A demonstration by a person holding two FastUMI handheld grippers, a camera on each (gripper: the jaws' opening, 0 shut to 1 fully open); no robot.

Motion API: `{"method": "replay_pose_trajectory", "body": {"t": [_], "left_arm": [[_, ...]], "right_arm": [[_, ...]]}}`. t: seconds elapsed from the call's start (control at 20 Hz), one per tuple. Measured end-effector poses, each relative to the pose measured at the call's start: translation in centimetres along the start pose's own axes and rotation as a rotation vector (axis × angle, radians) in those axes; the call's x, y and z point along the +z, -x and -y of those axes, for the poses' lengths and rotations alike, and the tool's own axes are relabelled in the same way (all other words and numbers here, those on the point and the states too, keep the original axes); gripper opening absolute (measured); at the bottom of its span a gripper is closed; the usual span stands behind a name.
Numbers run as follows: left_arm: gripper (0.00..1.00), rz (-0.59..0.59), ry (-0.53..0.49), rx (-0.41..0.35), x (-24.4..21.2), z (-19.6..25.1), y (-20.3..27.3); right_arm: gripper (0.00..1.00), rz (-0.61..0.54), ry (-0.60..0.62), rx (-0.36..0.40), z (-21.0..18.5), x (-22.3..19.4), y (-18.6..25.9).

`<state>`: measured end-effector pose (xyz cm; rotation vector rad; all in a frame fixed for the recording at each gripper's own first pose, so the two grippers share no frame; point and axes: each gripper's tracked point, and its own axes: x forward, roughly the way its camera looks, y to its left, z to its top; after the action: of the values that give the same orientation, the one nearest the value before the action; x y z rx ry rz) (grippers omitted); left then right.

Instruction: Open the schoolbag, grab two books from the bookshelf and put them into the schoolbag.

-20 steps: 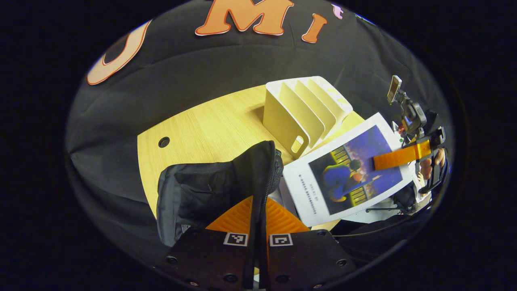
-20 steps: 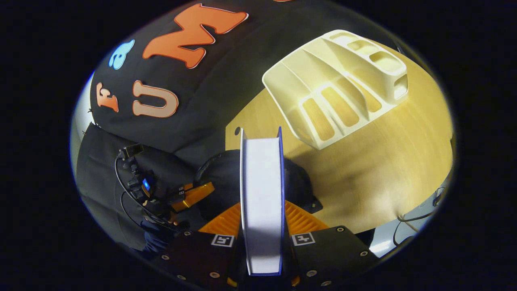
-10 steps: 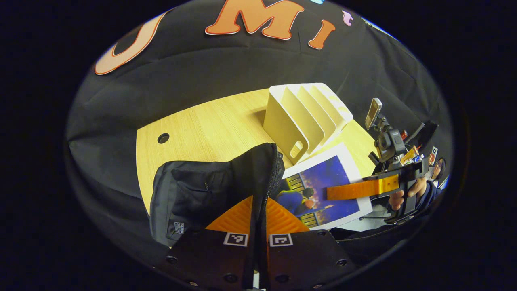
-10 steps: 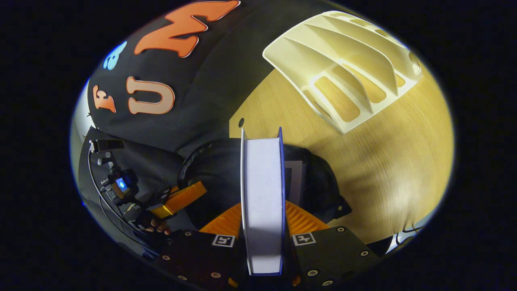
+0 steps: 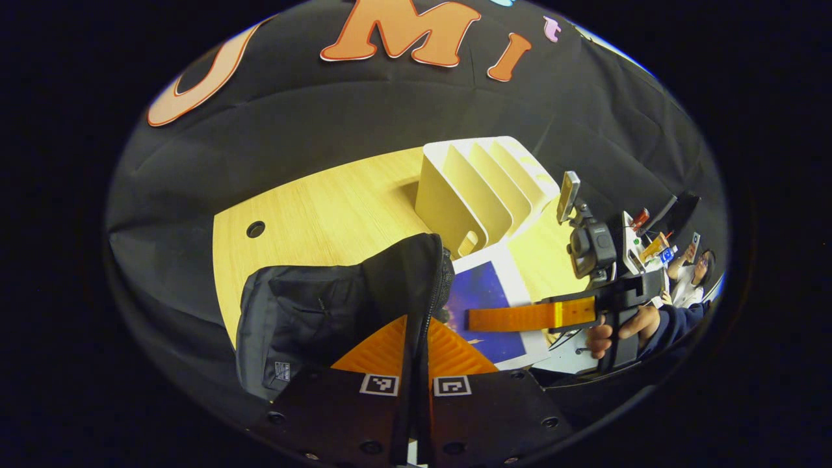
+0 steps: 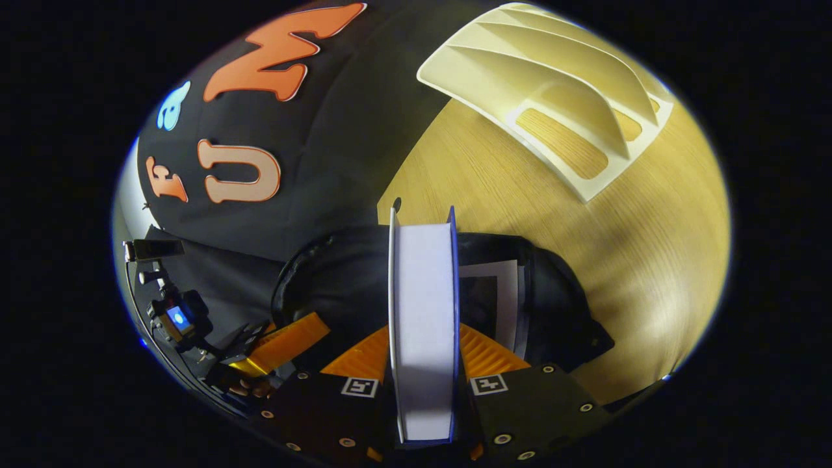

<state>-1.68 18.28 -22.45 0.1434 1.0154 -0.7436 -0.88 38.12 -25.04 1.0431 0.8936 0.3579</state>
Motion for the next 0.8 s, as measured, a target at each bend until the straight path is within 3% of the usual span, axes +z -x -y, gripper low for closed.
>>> {"method": "replay_pose_trajectory", "body": {"t": [0.65,0.75,0.8], "left_arm": [[0.06,0.007,-0.037,-0.022,0.0,3.0,-0.6],[0.06,0.009,-0.031,-0.019,0.0,3.0,-0.6],[0.06,0.009,-0.022,-0.022,-0.1,2.9,-0.6]], "right_arm": [[0.37,-0.008,0.004,0.035,-0.6,-2.0,-5.0],[0.39,-0.032,-0.001,0.026,-0.8,-2.4,-5.3],[0.40,-0.050,0.002,-0.015,-0.3,-2.6,-5.4]]}}
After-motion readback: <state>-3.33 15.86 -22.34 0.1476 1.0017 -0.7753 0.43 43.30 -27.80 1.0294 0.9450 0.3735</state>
